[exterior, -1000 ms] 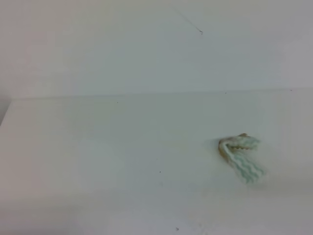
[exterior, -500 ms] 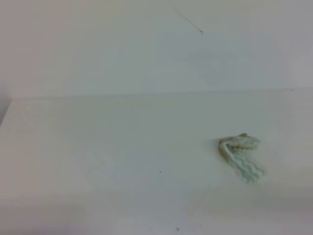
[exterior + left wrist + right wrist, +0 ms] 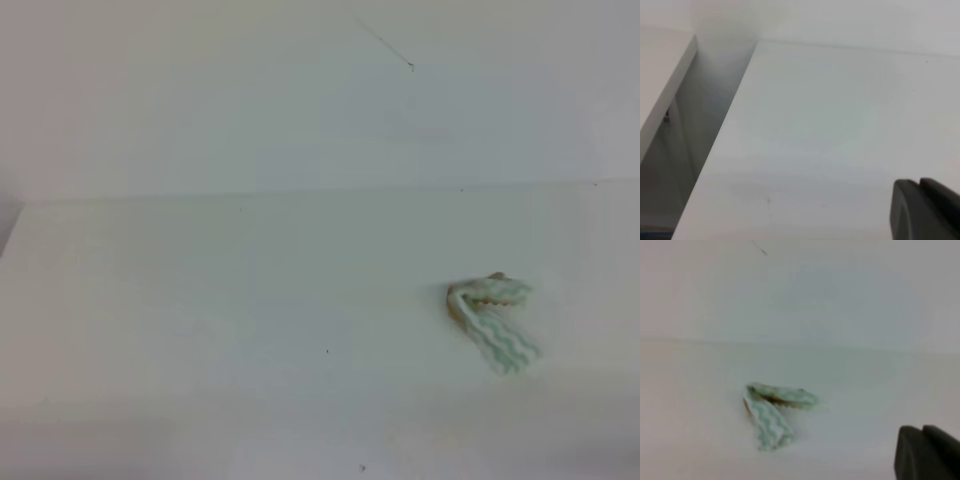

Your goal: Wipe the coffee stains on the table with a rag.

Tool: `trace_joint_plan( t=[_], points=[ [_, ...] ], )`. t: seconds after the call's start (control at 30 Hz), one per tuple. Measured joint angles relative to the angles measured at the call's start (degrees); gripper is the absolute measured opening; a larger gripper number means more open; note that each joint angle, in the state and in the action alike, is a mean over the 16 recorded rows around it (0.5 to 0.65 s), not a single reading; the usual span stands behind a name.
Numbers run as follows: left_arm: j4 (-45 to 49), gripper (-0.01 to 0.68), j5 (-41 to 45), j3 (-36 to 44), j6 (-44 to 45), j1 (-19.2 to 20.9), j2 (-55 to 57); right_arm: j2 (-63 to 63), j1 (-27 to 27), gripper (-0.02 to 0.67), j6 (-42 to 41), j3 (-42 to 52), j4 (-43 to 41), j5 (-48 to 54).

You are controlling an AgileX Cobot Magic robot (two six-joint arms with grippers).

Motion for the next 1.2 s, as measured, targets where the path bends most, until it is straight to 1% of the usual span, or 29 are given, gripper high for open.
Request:
trace_joint_plan(
  t=[0.13,0.23,0.47,1.2],
  points=[
    [0.0,0.001,0.0,0.0,0.0,0.0,0.0,-0.1,-1.5,0.0,3.8,0.2,-4.6,3.0],
    [0.0,0.001,0.0,0.0,0.0,0.0,0.0,-0.1,-2.7,0.0,5.2,0.1,-6.1,4.6],
    [0.0,0.001,0.0,0.0,0.0,0.0,0.0,-0.2,-4.2,0.0,5.4,-0.1,-6.4,5.5],
    [0.0,0.0,0.1,-0.1,0.0,0.0,0.0,0.0,-4.2,0.0,5.5,-0.4,-6.2,5.8]
  ],
)
